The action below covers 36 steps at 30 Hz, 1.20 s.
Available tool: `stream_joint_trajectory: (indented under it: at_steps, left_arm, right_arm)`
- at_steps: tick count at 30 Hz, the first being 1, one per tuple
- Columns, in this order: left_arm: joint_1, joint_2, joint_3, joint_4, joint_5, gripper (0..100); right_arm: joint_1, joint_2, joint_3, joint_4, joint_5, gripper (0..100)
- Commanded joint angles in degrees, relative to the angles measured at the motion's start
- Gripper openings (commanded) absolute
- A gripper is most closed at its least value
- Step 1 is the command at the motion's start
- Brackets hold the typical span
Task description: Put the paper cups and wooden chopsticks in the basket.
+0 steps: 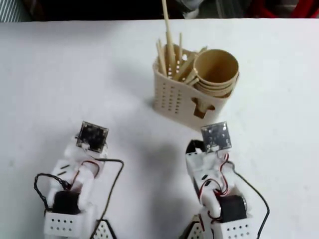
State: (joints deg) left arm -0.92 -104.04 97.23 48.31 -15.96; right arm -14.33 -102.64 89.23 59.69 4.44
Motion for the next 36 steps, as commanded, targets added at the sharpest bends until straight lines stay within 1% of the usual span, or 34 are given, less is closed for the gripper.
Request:
stream_joint_trajectory:
  at_steps: [1, 3, 10, 14, 20, 21, 29, 36]
  left_arm:
    - [1.9, -0.3, -0.3, -1.1, -0.4, 3]
    - [1.9, -0.3, -0.3, -0.1, -0.3, 3]
    - [5.1, -0.3, -0.3, 8.1, -0.3, 3]
    - [4.9, -0.3, -0.3, 13.5, -0.4, 3]
    - [4.8, -0.3, -0.3, 21.7, -0.4, 3]
    - [4.8, -0.3, -0.3, 22.5, -0.4, 3]
    - [4.8, -0.3, -0.3, 25.2, -0.4, 3]
    - [4.8, -0.3, -0.3, 25.1, -0.4, 3]
  right_arm:
    - [0.5, -0.7, 3.8, -3.1, 0.0, 1.8]
    - [0.7, -0.7, 7.6, -5.1, 0.0, 1.8]
    - [2.2, -0.5, 7.6, -1.8, 0.0, 1.8]
    - [2.2, -0.4, 7.6, 2.9, 0.0, 1.8]
    - [2.2, -0.4, 7.6, 12.8, 0.0, 1.8]
    - [2.2, -0.5, 7.6, 13.1, -0.1, 1.8]
    - [2.2, -0.4, 7.6, 12.9, -0.1, 1.8]
    - [2.2, -0.4, 7.6, 12.9, -0.1, 1.8]
